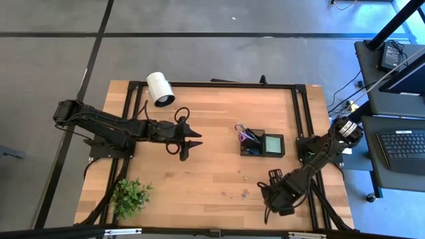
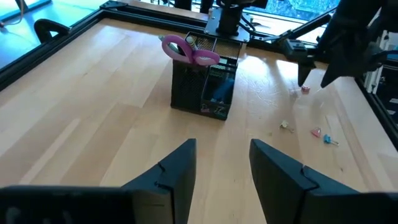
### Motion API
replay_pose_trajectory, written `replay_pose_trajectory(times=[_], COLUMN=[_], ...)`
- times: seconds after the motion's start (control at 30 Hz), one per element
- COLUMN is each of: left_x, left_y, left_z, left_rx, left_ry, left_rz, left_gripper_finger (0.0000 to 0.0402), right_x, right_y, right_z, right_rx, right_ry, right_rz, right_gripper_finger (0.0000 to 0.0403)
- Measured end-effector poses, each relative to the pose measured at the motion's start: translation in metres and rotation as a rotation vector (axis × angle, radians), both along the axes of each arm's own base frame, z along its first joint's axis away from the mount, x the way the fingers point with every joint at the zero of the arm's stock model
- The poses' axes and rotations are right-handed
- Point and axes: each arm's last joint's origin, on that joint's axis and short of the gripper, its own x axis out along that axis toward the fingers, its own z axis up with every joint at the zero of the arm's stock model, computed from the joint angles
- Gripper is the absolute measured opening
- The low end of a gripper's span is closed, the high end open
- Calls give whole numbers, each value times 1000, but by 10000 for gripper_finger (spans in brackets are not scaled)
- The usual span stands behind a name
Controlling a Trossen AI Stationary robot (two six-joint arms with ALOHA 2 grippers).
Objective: Pick and place office supplies into organizer
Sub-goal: Put the pink binder clip into the black desk organizer
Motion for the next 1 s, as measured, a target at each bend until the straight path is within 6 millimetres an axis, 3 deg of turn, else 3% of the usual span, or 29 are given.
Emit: replay_pose_trajectory(times=[0.4,1.0], left_x=[0,0], left_y=[1,2], left_z=[0,0], left_rx=[7,8], left_ry=[-3,-1], left_rz=[47,55], left_gripper_finger=[143,143], right_x=[-6,-5], right_y=[-9,-10], right_z=[-15,-18], right_rx=[-35,-72], right_ry=[-46,-96], right_rz=[79,-12], right_gripper_finger=[204,95])
